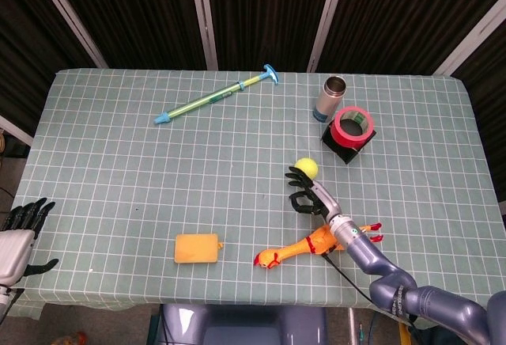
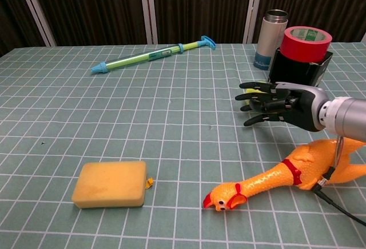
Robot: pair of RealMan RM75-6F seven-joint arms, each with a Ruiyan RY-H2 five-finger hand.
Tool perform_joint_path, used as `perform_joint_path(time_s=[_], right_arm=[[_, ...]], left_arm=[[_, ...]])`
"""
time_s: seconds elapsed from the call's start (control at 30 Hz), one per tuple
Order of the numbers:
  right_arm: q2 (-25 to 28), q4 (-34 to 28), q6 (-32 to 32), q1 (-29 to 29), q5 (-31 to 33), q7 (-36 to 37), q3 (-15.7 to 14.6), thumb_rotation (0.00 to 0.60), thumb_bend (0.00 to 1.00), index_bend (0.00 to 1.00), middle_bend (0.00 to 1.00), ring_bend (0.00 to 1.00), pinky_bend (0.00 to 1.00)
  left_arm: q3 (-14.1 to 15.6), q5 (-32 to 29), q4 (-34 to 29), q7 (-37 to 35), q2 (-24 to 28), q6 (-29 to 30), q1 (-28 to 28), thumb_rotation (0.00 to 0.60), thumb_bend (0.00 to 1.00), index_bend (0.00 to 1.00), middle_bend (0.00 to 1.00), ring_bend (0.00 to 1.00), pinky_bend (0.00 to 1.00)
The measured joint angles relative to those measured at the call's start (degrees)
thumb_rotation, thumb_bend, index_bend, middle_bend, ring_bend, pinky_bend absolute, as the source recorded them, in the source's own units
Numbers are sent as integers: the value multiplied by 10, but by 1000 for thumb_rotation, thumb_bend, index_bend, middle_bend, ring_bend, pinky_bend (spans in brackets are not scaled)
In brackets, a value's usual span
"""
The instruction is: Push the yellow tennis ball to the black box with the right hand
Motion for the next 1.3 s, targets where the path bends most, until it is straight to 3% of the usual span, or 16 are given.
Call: perform_joint_path(time_s=[0.4, 1.3], right_arm=[[-3, 42, -18, 16, -3, 41, 11, 600, 643, 13, 96, 119, 243], [21, 141, -48, 36, -34, 88, -9, 600, 644, 13, 96, 111, 226]], left_arm=[[-3, -18, 2, 9, -6, -18, -8, 600, 109, 0, 0, 0, 0], [-5, -43, 4, 32, -17, -40, -22, 600, 110, 0, 0, 0, 0]])
